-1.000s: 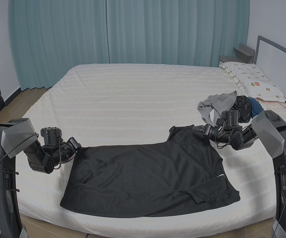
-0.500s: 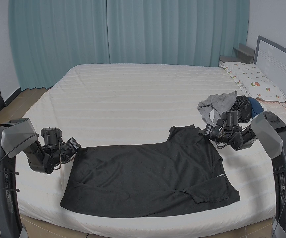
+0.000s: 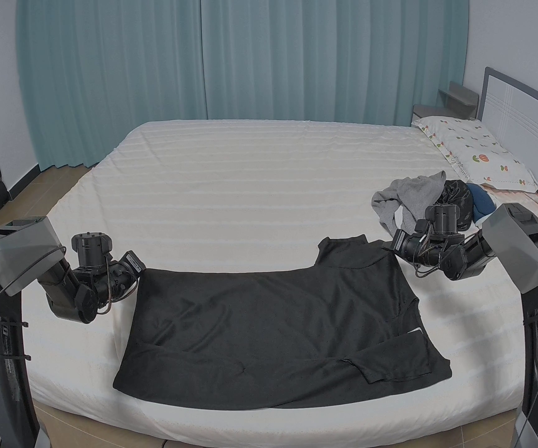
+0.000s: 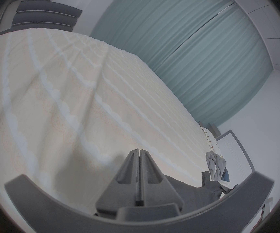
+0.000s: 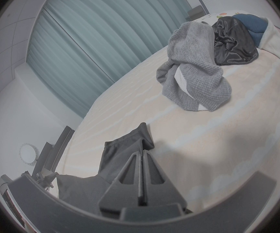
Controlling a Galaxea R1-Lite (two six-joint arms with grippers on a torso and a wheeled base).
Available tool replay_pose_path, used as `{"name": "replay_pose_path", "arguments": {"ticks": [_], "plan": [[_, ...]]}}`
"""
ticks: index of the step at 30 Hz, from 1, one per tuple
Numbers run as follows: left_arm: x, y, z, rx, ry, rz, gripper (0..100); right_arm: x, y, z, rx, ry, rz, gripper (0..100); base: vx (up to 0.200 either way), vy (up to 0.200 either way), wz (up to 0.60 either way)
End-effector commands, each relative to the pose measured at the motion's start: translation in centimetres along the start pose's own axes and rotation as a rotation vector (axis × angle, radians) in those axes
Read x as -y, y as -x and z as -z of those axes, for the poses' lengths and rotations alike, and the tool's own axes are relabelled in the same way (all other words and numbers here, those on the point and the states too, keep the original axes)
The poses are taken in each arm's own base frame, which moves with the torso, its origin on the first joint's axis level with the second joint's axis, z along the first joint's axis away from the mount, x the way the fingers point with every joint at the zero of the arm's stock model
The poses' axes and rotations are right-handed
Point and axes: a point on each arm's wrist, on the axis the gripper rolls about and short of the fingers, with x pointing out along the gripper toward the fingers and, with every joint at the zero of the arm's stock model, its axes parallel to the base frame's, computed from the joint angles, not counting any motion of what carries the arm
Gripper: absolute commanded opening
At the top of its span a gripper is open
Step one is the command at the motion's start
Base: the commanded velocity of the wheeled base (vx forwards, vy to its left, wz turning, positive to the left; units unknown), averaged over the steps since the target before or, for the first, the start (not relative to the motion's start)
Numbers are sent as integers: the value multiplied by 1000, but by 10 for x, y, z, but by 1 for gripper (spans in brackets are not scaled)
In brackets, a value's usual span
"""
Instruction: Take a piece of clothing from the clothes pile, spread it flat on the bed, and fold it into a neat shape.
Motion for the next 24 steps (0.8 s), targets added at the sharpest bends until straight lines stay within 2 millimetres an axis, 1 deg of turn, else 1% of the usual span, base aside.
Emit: {"name": "replay_pose_path", "arguments": {"ticks": [1,3,6,13,18,24], "plan": [[8,9,-8,22,1,14,0,0,7,-7,22,-1,-2,0,0,0,0],[8,11,-10,25,2,13,0,3,9,-8,36,-7,0,0,0,0,0],[9,13,-11,28,1,16,0,3,13,-5,36,-45,3,0,0,0,0],[13,19,-15,39,0,25,0,-2,20,-10,91,-52,-29,0,0,0,0],[14,20,-16,43,0,23,0,-1,16,-2,85,-69,-10,0,0,0,0],[15,25,-23,59,2,26,0,-4,17,-6,113,-63,-25,0,0,0,0]]}}
